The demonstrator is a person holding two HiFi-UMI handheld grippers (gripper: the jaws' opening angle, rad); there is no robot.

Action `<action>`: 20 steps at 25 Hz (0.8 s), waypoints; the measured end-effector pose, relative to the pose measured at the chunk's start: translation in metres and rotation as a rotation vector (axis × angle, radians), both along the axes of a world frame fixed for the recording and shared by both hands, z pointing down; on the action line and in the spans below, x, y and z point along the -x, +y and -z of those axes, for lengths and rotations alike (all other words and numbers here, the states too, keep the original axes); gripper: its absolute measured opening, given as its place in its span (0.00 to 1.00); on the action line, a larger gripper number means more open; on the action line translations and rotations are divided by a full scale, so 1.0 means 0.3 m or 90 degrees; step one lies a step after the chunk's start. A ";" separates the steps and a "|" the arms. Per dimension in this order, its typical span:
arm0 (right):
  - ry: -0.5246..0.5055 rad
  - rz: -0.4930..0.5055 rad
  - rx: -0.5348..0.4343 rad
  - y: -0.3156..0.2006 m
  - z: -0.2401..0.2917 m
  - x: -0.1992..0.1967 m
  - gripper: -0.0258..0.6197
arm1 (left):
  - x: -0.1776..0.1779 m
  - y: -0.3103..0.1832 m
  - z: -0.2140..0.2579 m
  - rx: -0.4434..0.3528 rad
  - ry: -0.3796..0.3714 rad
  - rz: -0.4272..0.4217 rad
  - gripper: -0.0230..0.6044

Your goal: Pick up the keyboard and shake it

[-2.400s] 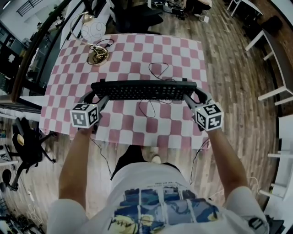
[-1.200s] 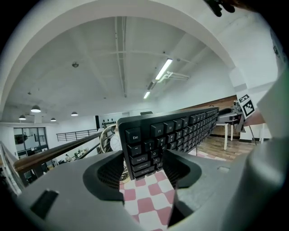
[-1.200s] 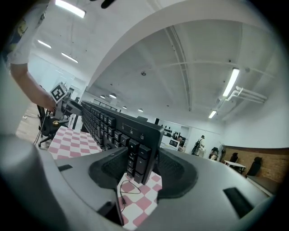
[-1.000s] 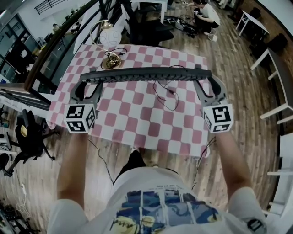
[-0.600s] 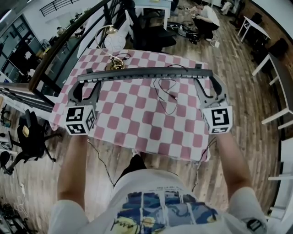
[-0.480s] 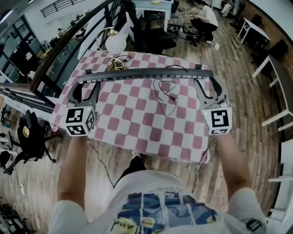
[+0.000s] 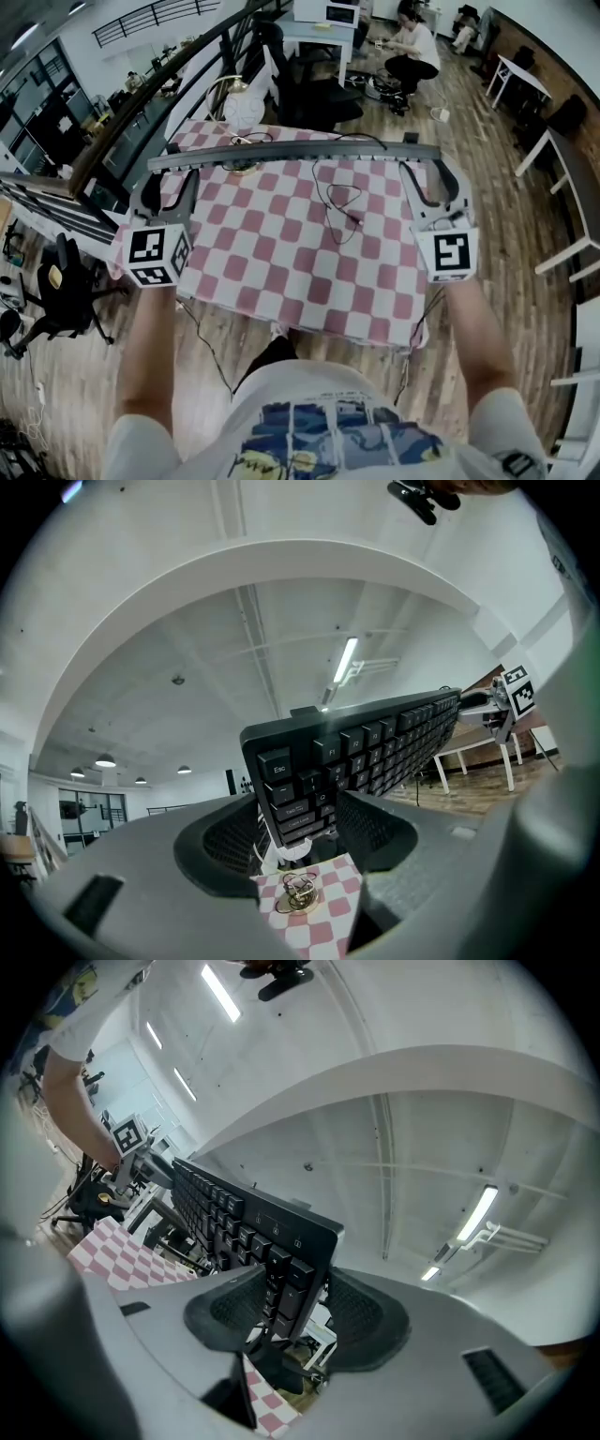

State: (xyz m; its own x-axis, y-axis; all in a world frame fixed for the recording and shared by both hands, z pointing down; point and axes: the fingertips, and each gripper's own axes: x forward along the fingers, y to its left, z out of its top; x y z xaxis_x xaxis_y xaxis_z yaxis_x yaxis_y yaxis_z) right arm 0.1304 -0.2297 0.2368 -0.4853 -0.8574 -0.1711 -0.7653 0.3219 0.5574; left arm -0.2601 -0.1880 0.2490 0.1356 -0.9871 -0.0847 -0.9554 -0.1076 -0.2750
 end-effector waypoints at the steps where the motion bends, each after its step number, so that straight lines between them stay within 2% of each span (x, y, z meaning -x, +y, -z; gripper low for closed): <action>1: 0.000 -0.001 -0.008 0.007 0.020 0.003 0.35 | 0.004 0.008 0.018 -0.008 -0.002 0.002 0.44; 20: 0.032 -0.015 -0.109 0.091 0.217 0.053 0.36 | 0.062 0.087 0.196 -0.090 -0.010 0.025 0.44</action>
State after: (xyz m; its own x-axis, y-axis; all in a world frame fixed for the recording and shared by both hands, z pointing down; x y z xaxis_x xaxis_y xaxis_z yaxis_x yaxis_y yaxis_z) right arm 0.1146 -0.2022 0.1715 -0.4775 -0.8290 -0.2910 -0.7409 0.2020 0.6405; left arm -0.2786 -0.1619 0.1902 0.0994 -0.9702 -0.2209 -0.9536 -0.0294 -0.2996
